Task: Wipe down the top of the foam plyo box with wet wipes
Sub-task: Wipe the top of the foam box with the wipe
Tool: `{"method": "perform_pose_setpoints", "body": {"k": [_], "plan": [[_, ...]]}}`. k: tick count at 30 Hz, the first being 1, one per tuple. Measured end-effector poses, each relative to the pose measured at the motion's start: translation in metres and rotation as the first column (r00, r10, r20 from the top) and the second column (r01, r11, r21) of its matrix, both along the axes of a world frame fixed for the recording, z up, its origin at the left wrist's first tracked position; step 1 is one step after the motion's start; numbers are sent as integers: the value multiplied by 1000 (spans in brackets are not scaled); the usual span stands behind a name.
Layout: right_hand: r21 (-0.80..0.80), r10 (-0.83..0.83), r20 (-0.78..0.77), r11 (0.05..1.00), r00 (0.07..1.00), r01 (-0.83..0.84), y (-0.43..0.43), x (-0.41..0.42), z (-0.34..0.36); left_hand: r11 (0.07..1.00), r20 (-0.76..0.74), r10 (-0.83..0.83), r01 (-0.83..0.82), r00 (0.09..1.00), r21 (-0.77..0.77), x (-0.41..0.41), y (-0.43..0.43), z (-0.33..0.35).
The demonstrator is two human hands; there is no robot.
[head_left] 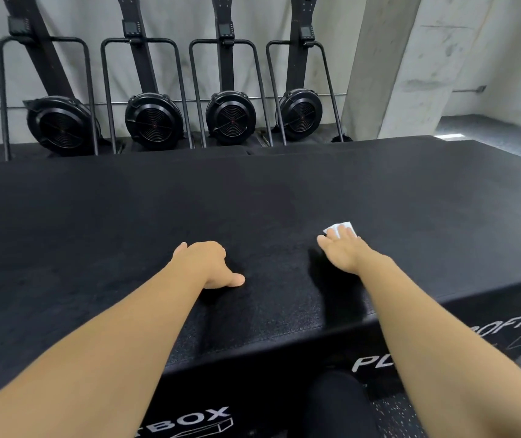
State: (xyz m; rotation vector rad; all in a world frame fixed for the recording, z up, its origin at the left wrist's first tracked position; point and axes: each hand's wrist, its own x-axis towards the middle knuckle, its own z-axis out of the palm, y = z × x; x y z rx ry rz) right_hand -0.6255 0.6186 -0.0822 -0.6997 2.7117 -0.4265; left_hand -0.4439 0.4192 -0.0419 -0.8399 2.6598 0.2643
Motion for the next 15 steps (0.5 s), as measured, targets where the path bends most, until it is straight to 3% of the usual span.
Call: {"method": "perform_pose_setpoints", "body": {"k": [2, 9, 15], "plan": [[-64, 6, 1, 998, 1000, -6, -15, 20, -1, 1000, 1, -4, 4, 1000, 0, 0, 0, 0], [4, 357, -43, 934, 933, -357, -74, 105, 2, 998, 18, -38, 39, 999, -48, -2, 2, 5], [-111, 358, 37, 929, 933, -353, -58, 109, 13, 998, 47, -36, 38, 998, -50, -1, 5, 11]]}}
